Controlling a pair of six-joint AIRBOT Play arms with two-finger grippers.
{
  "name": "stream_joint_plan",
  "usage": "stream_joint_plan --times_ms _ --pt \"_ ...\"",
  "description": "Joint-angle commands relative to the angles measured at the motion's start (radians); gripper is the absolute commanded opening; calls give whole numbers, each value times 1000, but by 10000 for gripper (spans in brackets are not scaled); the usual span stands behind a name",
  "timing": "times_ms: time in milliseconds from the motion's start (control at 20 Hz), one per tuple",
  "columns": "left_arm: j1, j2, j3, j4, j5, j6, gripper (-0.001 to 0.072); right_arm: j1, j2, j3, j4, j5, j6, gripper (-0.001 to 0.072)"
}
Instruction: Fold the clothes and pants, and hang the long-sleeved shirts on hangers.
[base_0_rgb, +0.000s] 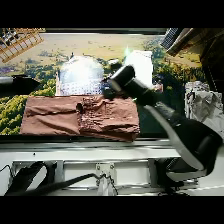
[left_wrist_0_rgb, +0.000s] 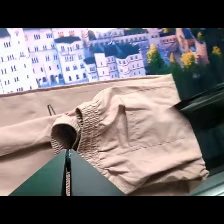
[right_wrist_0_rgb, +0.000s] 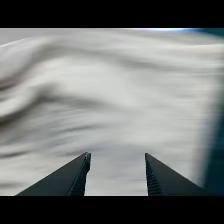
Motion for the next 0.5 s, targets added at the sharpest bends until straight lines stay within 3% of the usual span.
stream_joint_plan --times_ms 0,50,150,250,300,450 --pt "-3 -5 -101 2 89 0 9 -194 138 -161 -108 27 -27 392" --pt "-3 -5 -144 1 122 0 9 -255 173 -226 -84 7 -44 359" --pt "-3 -5 -231 -7 189 0 9 -380 225 -358 91 -64 -177 349" --pt "-3 -6 -310 -34 256 0 9 -485 246 -472 359 -161 -351 396" --pt "-3 -6 -342 -55 285 1 9 -524 247 -520 476 -207 -433 456" --pt "-3 -6 -402 -89 335 1 9 -581 245 -635 636 -351 -540 480"
